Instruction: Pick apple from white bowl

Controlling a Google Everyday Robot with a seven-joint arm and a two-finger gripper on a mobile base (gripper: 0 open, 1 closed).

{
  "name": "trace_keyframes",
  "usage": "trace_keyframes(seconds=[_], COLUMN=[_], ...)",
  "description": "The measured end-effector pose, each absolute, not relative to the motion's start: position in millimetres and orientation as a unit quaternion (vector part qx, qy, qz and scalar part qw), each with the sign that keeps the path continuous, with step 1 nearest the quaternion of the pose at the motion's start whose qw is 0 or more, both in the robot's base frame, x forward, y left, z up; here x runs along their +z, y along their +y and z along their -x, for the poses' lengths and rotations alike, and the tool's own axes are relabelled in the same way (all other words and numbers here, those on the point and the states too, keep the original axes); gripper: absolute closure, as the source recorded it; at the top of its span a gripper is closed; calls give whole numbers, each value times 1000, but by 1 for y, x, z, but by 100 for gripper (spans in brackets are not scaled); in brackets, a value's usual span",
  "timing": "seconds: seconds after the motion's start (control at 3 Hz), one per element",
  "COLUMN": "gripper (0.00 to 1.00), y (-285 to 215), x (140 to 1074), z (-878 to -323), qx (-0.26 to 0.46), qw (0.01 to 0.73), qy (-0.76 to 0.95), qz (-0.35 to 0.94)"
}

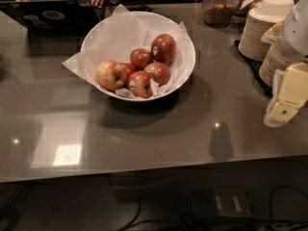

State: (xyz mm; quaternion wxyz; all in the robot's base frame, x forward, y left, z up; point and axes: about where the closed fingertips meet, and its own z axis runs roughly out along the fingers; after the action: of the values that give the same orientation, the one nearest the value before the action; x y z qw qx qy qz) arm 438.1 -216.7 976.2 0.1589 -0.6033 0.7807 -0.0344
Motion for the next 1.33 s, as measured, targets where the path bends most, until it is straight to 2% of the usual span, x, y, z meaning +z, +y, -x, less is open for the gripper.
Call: trace_keyframes(seconds=[0.67, 1.33], gripper=[0, 0], y=[-210, -125], x=[978, 998], z=[-447, -481], qx=[-33, 12], qw=[177, 255], qy=[778, 713], qz=[602, 653])
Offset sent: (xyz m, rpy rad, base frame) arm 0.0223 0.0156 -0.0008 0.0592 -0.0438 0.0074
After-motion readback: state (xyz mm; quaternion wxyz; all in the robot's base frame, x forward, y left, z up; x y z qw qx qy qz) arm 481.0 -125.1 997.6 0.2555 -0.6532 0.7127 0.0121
